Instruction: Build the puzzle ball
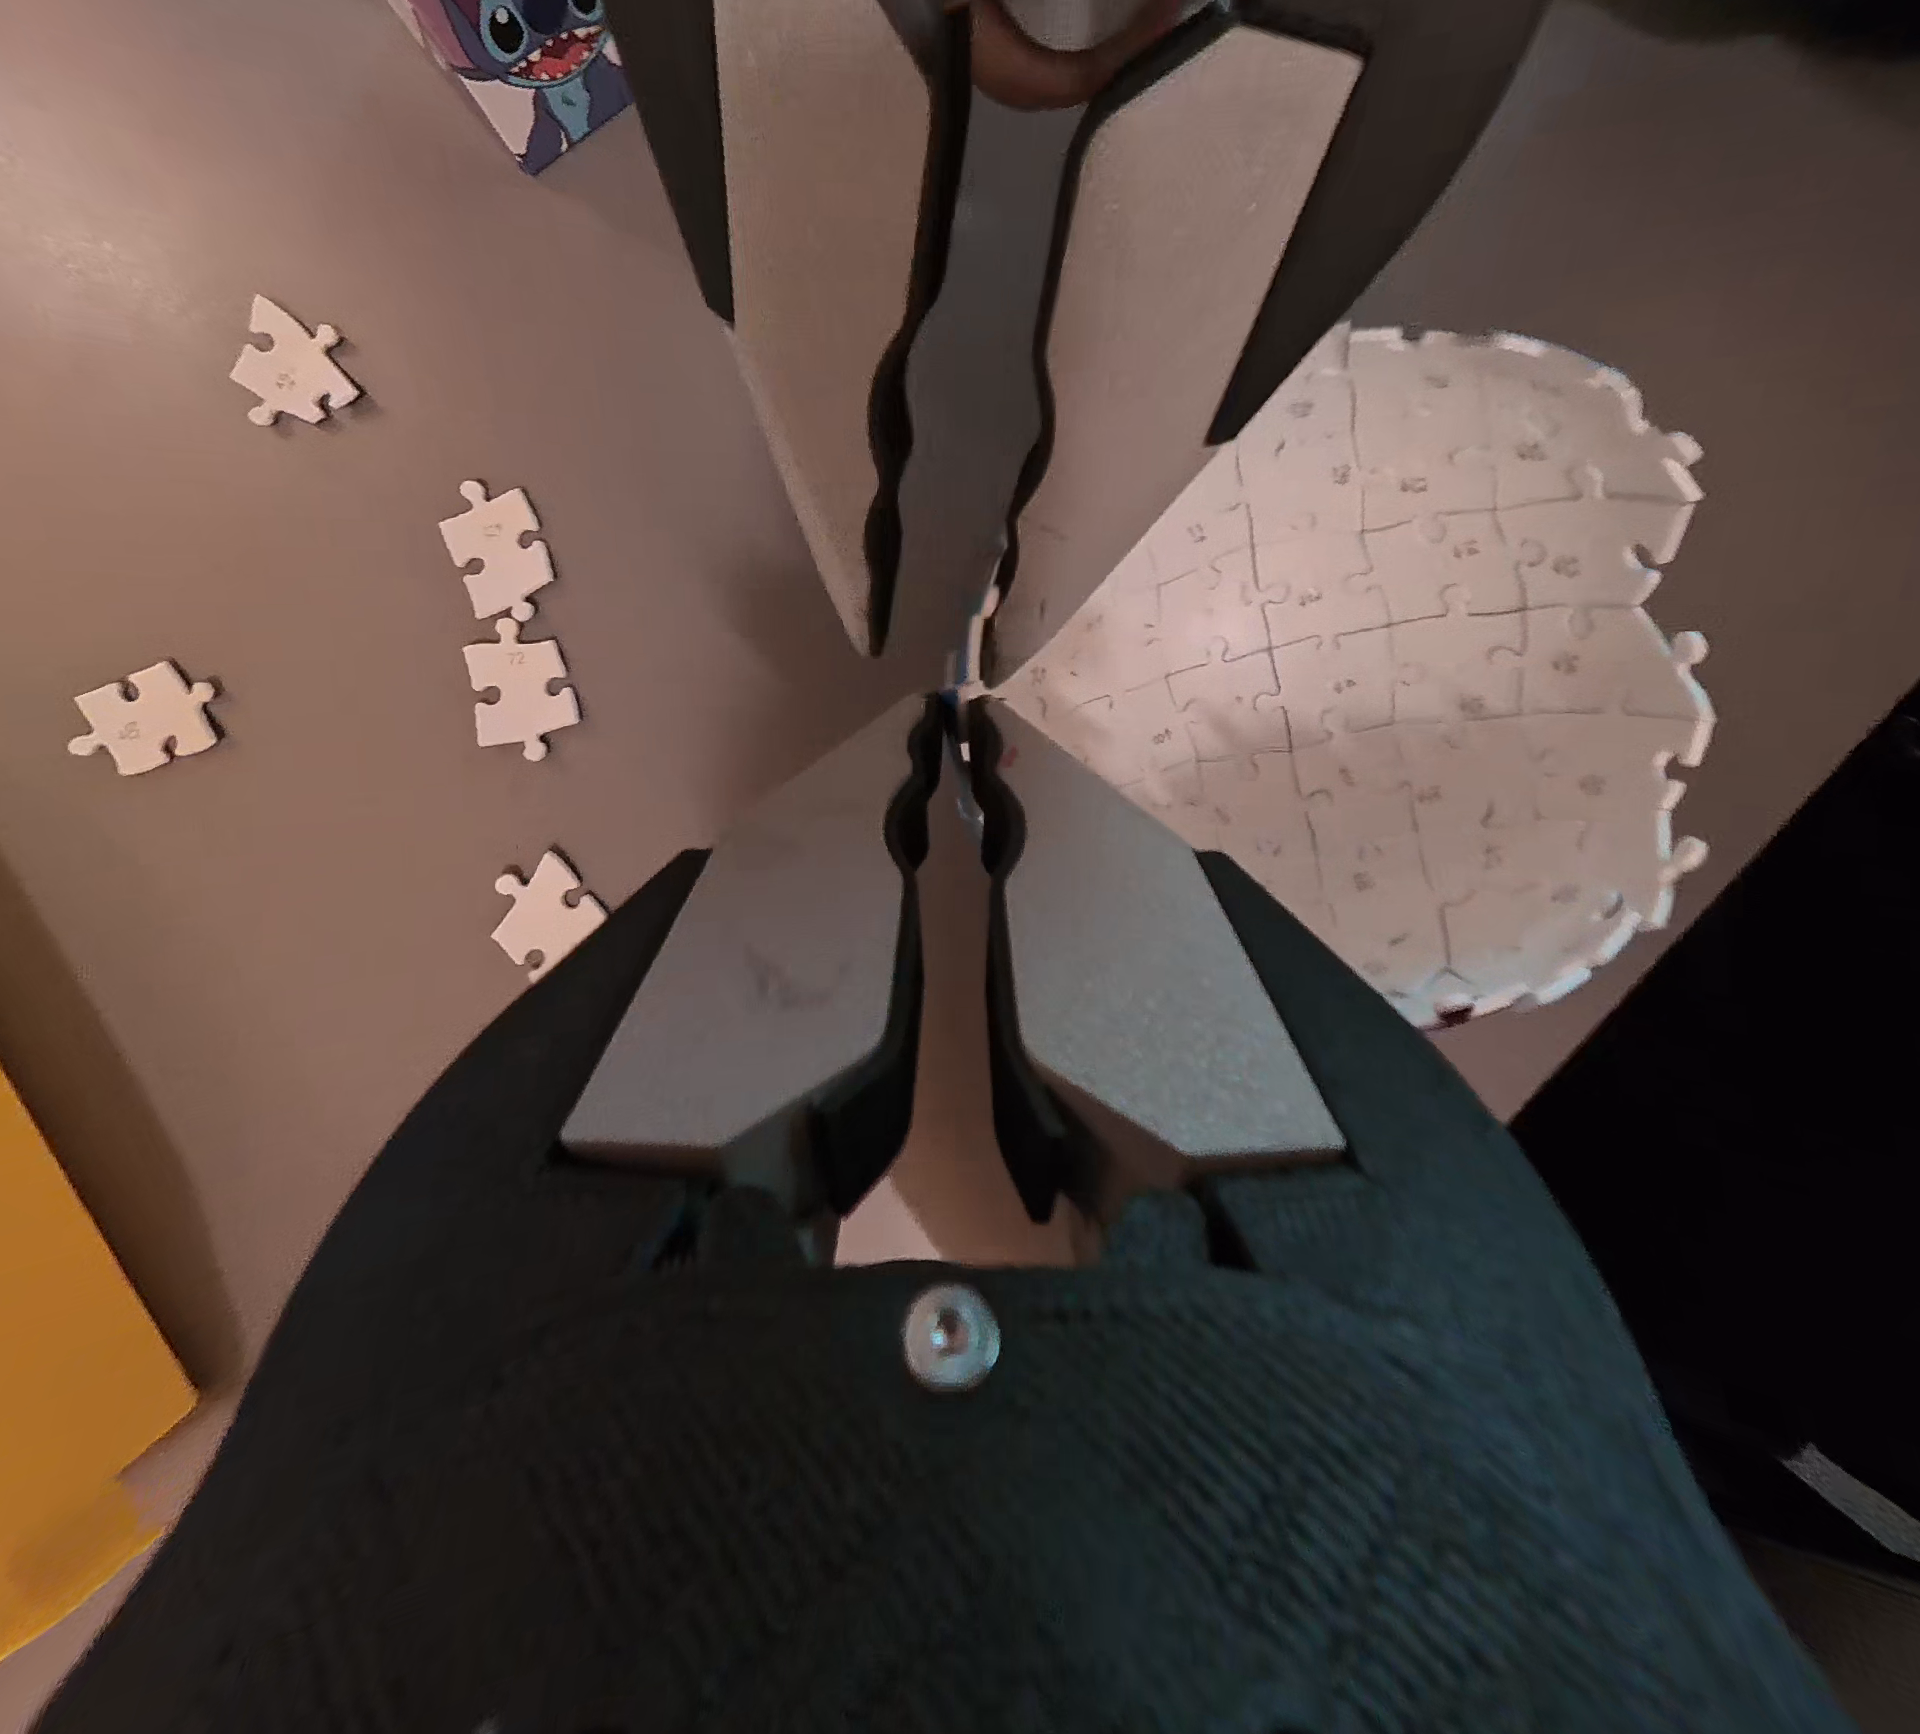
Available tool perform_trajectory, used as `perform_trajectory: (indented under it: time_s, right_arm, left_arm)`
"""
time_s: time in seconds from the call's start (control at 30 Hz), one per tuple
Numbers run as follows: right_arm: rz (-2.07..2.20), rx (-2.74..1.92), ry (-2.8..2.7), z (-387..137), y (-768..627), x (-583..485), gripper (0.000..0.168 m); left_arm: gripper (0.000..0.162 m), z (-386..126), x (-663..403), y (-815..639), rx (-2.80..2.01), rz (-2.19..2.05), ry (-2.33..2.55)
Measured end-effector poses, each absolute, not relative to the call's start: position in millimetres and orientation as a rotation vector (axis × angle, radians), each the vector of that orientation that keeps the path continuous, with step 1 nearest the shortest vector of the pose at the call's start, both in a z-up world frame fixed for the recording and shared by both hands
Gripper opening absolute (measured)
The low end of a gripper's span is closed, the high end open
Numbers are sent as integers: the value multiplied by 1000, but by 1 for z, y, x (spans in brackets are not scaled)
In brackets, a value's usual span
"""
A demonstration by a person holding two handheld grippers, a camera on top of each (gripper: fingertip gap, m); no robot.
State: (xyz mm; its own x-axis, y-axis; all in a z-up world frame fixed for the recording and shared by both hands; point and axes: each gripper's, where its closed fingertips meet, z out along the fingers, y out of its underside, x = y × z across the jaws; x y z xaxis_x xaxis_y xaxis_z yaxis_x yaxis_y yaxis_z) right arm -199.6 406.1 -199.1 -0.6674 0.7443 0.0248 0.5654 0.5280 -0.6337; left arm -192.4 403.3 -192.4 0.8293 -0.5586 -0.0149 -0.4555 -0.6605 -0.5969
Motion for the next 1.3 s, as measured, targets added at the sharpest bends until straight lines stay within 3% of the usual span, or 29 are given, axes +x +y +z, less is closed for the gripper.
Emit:
perform_trajectory:
  time_s: [0.1, 0.17, 1.0, 1.23, 1.3]
  right_arm:
    - [866, -990, -2510, -199, 401, -195, 2]
    - [837, -961, -2511, -199, 400, -195, 1]
    - [875, -1048, -2596, -205, 397, -185, 1]
    - [853, -952, -2634, -205, 394, -178, 6]
    - [841, -984, -2627, -206, 397, -178, 15]
  left_arm:
    - [2, -192, -190, 403, -2399, -242, 751]
    - [2, -192, -190, 402, -2403, -246, 758]
    - [3, -197, -179, 403, -2461, -314, 756]
    - [0, -198, -172, 400, -2462, -541, 661]
    - [0, -198, -172, 401, -2460, -541, 660]
